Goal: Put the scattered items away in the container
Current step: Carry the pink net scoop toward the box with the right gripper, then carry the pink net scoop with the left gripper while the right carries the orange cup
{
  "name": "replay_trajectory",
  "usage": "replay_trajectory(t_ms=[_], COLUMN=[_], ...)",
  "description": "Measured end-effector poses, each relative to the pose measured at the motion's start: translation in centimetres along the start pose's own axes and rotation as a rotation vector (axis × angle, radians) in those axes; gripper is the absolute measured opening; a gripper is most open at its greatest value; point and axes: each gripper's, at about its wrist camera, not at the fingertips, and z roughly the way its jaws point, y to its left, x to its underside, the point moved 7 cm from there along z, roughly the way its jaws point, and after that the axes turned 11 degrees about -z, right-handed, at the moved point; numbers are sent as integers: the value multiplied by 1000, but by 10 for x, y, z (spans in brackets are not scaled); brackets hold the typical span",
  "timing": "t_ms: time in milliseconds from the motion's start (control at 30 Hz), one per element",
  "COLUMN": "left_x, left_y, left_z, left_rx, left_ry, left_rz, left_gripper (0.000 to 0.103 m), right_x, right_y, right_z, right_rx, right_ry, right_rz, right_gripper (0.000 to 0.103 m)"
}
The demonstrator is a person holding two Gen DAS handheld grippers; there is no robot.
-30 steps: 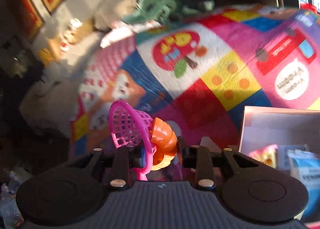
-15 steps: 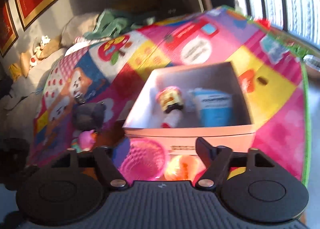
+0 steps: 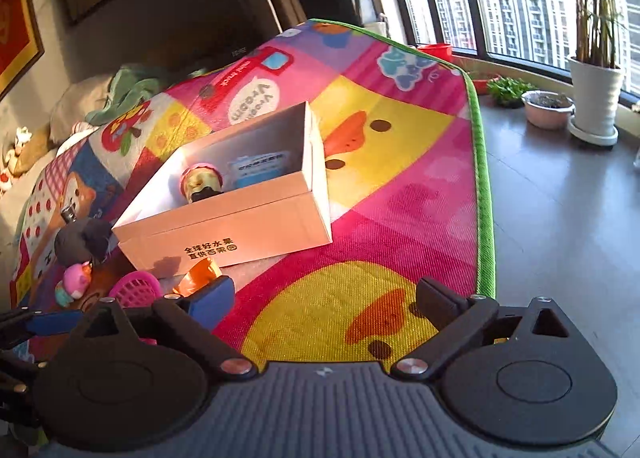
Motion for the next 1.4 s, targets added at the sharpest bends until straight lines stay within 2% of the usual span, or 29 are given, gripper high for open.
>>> replay_trajectory(t_ms=[67, 133, 200, 267, 333, 467, 567, 667, 800, 833, 900, 967, 1033, 1100, 1400], left_x=[-1, 3, 10, 17, 19, 13, 8, 4, 5, 7, 11, 14, 17, 18, 13], left_y=[-14, -22, -21, -10, 7, 53, 80, 92, 93, 91, 87, 85, 86, 88, 77], left_z=[6, 12, 14, 12, 5, -14, -23, -31, -36, -36, -35, -33, -30, -28, -6], left_rx=[-7, -59, -100, -125, -139, -263, -293, -285, -194, -169, -143, -143, -144, -144, -146], left_ry=[-6, -13, -14, -5, -1, -22, -13, -21, -2, 6, 12, 16, 25, 30, 18], left_rz=[60, 149, 221, 246, 221, 178, 119, 83, -10, -21, -17, -3, -8, -19, 8], left_gripper=[103, 103, 103, 103, 103, 103, 103, 103, 103, 103, 103, 103, 103, 103, 103], right_x=[4, 8, 12, 13, 13, 12, 9, 5, -3, -4, -6, -6, -3, -1, 18], right_y=[-4, -7, -9, -7, -5, 6, 28, 59, 92, 98, 109, 116, 121, 123, 100], right_z=[3, 6, 7, 4, 2, 1, 0, -2, 5, 10, 22, 34, 42, 43, 9], right_rx=[-1, -5, -11, -20, -30, -50, -78, -86, -127, -135, -141, -135, -136, -132, -113], right_ry=[0, 7, 9, 1, -4, -4, -11, -30, -44, -39, -22, 3, 26, 25, 37], right_rz=[38, 65, 77, 71, 60, 10, -111, -277, -379, -396, -433, -458, -479, -491, -446], right_gripper=[98, 99, 99, 103, 103, 103, 103, 103, 103, 100, 82, 72, 54, 45, 46])
